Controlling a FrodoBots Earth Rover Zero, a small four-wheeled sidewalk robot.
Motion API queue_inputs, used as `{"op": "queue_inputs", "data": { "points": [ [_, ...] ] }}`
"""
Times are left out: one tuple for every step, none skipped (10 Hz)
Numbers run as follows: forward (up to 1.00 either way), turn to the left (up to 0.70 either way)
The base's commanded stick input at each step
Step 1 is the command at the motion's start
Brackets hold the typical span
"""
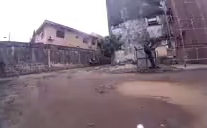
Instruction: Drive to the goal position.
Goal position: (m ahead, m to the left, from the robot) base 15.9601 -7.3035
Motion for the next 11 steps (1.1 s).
{"op": "queue_inputs", "data": {
  "points": [
    [1.0,0.0],
    [1.0,0.0],
    [1.0,0.0],
    [1.0,0.0],
    [1.0,0.0],
    [1.0,0.0],
    [1.0,0.0],
    [1.0,0.11],
    [1.0,0.37],
    [1.0,0.4],
    [1.0,0.4]
  ]
}}
